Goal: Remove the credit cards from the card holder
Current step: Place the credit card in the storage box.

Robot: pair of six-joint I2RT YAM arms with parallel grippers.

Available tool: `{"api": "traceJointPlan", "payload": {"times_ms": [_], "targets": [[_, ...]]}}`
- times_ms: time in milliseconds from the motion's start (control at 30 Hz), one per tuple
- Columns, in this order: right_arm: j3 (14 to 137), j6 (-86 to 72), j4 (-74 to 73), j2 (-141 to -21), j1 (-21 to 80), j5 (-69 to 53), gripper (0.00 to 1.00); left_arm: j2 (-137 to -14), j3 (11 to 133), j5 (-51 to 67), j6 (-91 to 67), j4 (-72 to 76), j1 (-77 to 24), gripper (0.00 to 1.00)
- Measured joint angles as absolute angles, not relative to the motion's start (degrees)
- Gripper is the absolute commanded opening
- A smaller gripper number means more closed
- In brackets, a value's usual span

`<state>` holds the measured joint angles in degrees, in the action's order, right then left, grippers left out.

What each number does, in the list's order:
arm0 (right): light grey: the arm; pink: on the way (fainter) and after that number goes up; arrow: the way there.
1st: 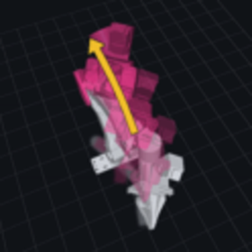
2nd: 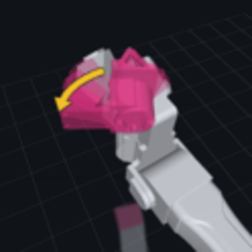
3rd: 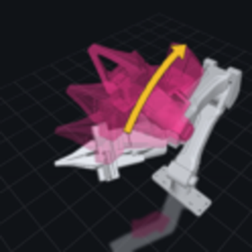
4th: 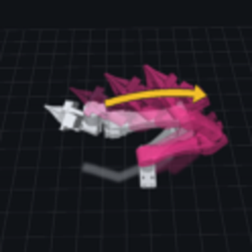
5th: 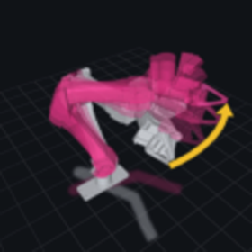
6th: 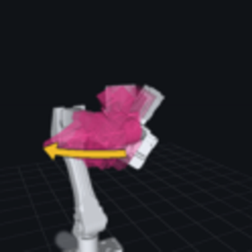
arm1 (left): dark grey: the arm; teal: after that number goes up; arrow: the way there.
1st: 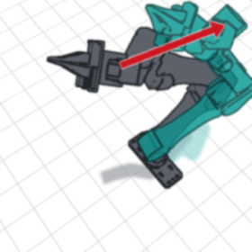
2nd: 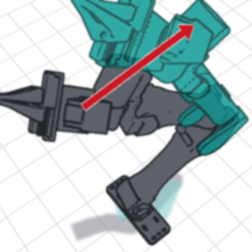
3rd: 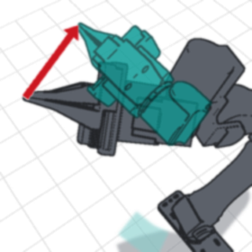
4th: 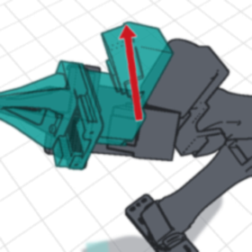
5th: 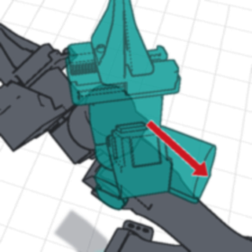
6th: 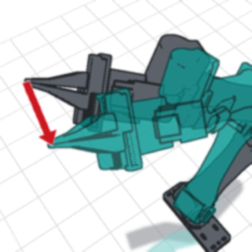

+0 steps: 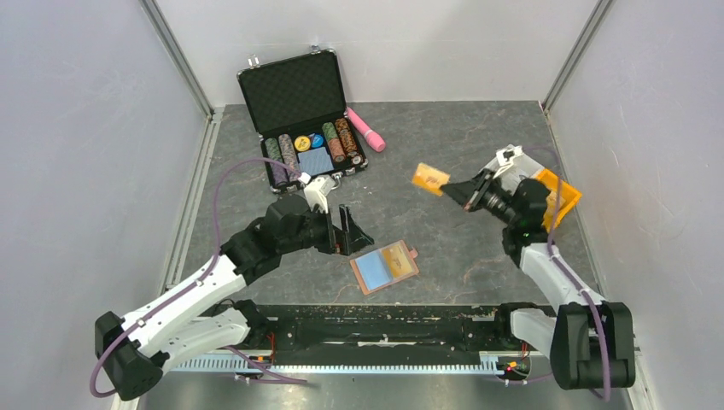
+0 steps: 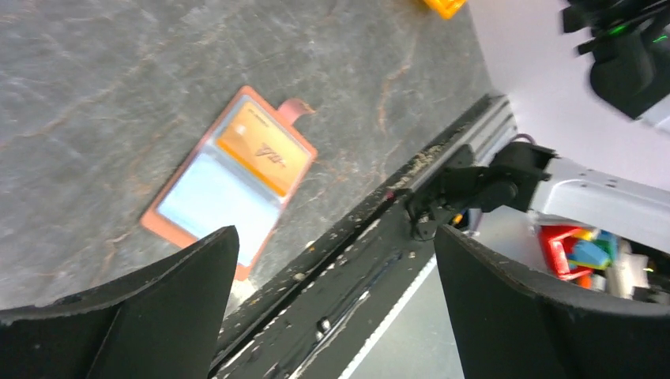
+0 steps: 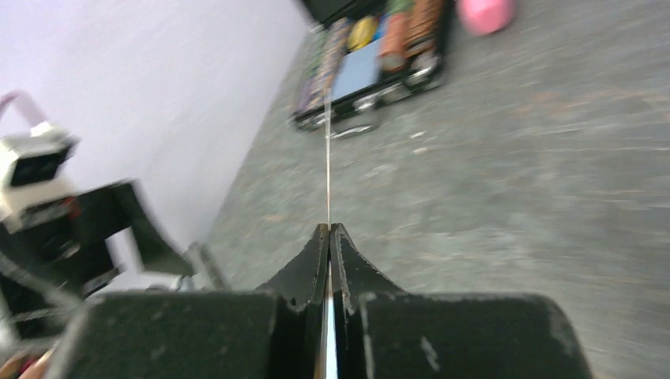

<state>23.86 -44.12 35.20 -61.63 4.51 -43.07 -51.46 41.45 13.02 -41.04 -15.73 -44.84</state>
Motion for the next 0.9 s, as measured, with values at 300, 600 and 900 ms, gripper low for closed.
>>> {"api": "traceJointPlan", "payload": {"times_ms": [300,600,900], "targets": [[35.70,-29.61,9.61,-64.86,-17.65,-39.18,0.00,-49.01,49.91,5.17,-29.39,-35.48,-44.82,1.00],[44.03,-23.88,-6.13,-70.24,-29.87,-36.75,0.00,-45.41,48.73,-2.44,-23.75,-41.71,-44.82,1.00],[53.98,-18.52,-19.16,-75.64,-41.82,-34.44,0.00,-43.51,47.92,-4.97,-21.67,-41.91,-44.82,1.00]]}}
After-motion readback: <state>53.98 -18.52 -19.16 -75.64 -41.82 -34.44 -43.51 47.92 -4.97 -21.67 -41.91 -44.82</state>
